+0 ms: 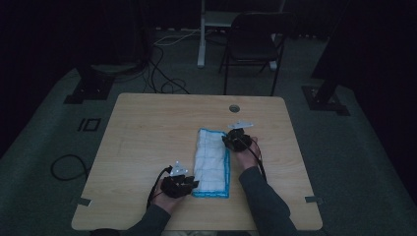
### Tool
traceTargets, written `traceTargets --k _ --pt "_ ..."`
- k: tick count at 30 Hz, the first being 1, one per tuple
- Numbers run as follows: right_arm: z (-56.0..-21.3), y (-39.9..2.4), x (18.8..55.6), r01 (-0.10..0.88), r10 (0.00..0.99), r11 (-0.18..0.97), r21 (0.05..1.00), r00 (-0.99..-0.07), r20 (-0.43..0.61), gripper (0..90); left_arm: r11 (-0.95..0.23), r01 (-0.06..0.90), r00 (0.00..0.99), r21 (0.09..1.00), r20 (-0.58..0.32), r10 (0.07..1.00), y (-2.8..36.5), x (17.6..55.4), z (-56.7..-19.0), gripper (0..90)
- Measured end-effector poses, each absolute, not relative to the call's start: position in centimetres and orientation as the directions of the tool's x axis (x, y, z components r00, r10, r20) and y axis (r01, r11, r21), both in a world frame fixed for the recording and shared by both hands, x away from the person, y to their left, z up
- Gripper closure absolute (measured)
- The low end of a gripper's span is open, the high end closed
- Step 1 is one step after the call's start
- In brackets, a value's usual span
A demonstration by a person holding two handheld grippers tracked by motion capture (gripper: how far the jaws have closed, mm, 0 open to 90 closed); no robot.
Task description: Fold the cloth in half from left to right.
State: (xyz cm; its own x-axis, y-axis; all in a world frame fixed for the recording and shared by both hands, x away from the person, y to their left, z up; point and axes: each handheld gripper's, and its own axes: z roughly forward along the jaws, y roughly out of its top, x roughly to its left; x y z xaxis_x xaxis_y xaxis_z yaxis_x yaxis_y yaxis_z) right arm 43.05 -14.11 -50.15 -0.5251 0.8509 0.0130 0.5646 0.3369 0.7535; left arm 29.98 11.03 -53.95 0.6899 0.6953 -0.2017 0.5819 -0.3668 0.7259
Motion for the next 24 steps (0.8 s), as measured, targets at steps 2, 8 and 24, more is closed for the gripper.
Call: traceTargets --k 2,8,24 --pt "-50.4 -14.4 41.9 0.568 0.85 0.324 0.757 -0.526 0.03 73.7 -0.365 0.58 0.689 0.728 -0.2 0.696 11.1 30.1 -53.8 69.2" --pt "-51.8 -14.8 38.5 0.596 0.843 0.307 0.742 -0.532 0.077 70.0 -0.352 0.577 0.681 0.737 -0.196 0.705 11.2 30.8 -53.4 67.9" --pt "-52.9 -14.8 34.6 0.605 0.835 0.297 0.739 -0.54 0.106 89.5 -0.287 0.558 0.63 0.778 -0.173 0.757 11.2 36.3 -51.5 65.2"
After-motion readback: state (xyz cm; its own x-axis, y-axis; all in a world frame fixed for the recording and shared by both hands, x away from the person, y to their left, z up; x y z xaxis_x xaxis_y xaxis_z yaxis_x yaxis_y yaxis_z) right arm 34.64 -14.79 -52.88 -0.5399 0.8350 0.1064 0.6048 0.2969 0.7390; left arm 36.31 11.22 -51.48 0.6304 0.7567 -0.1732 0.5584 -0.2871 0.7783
